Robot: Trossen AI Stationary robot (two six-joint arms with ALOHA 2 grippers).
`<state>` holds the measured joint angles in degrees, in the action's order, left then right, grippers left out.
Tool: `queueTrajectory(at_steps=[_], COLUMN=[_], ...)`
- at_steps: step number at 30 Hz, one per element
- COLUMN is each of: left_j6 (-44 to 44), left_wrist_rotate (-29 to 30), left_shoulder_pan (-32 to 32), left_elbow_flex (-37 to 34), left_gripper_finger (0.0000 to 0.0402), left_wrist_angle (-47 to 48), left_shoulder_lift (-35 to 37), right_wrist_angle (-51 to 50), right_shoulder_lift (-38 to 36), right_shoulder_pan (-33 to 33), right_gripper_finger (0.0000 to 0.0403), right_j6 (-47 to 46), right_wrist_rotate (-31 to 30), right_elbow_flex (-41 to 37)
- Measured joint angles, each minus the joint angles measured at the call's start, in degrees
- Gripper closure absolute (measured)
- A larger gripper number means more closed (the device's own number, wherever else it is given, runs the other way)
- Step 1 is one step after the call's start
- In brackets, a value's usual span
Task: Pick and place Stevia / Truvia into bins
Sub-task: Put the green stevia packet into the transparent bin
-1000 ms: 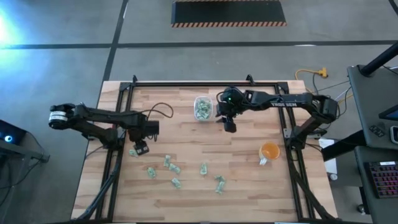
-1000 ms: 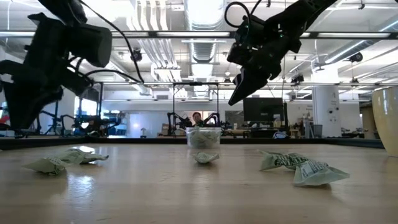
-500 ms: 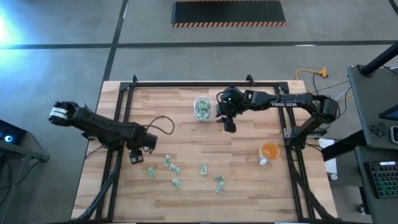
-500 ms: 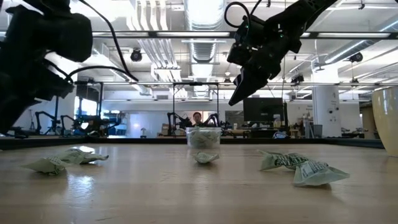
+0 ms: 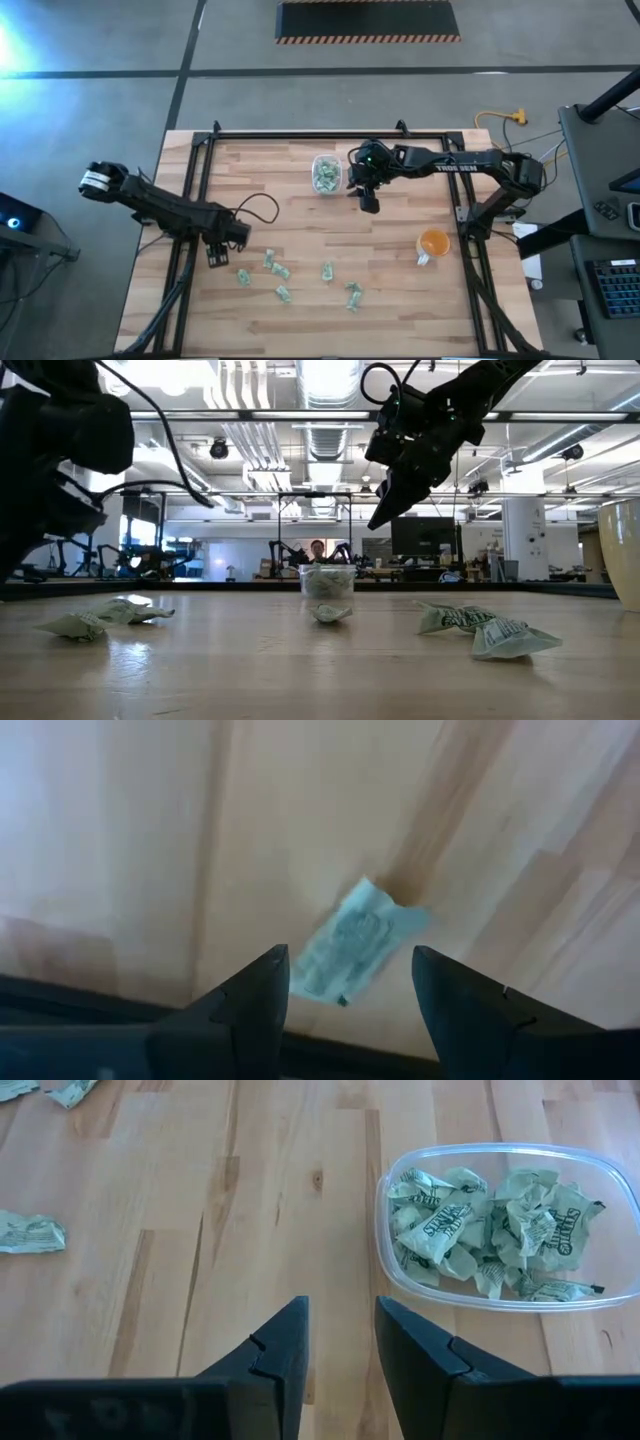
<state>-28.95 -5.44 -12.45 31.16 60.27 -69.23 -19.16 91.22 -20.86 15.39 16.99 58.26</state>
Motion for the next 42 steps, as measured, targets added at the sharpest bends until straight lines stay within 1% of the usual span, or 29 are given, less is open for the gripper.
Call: queueTrajectory(at_steps=[3, 14, 16, 19, 21, 29, 30, 31, 34, 37, 39, 42], left_j6=[-0.8, -2.3, -2.3, -2.4, -2.3, -2.3, -2.3, -2.3, -1.7, 1.4, 4.7, 12.0], left_wrist_rotate=[-1.1, -1.2, -1.2, -1.2, -1.5, -1.5, -1.5, -1.5, -1.5, 0.0, 2.6, 9.3], left_shoulder_pan=[0.0, 0.1, 0.1, 0.1, 0.1, 0.1, 0.1, 0.1, 0.1, 0.1, 0.1, 0.1], left_elbow_flex=[-0.9, -2.3, -2.3, -2.2, -2.1, -1.4, -1.0, -0.6, 1.2, 3.8, 5.4, 7.9], left_gripper_finger=[0.0206, 0.0206, 0.0211, 0.0234, 0.0259, 0.0382, 0.0391, 0.0396, 0.039, 0.039, 0.0392, 0.0395], left_wrist_angle=[-0.8, -2.3, -2.4, -2.3, -2.5, -2.4, -2.6, -3.1, -4.4, -8.6, -12.3, -20.7], left_shoulder_lift=[0.0, -0.5, -0.9, -1.7, -2.1, -2.3, -2.3, -2.3, -2.3, -2.3, -2.3, -2.3], right_wrist_angle=[0.0, 0.0, 0.0, 0.0, 0.0, 0.1, 0.1, 0.1, 0.1, 0.1, 0.1, 0.1], right_shoulder_lift=[0.0, 0.0, 0.0, 0.0, 0.0, 0.0, 0.0, 0.0, 0.0, 0.0, 0.0, 0.0], right_shoulder_pan=[0.0, 0.0, 0.0, 0.0, 0.0, 0.0, 0.0, 0.0, 0.0, 0.0, 0.0, 0.0], right_gripper_finger=[0.0295, 0.0309, 0.0311, 0.0314, 0.0315, 0.0313, 0.0312, 0.0312, 0.0314, 0.0319, 0.0321, 0.0324], right_j6=[0.0, 0.0, 0.0, 0.0, 0.0, 0.0, 0.0, 0.0, 0.0, 0.0, 0.0, 0.0], right_wrist_rotate=[0.0, 0.0, 0.0, 0.0, 0.0, 0.0, 0.0, 0.0, 0.0, 0.0, 0.0, 0.0], right_elbow_flex=[0.0, 0.0, 0.0, 0.0, 0.0, 0.0, 0.0, 0.0, 0.0, 0.0, 0.0, 0.0])
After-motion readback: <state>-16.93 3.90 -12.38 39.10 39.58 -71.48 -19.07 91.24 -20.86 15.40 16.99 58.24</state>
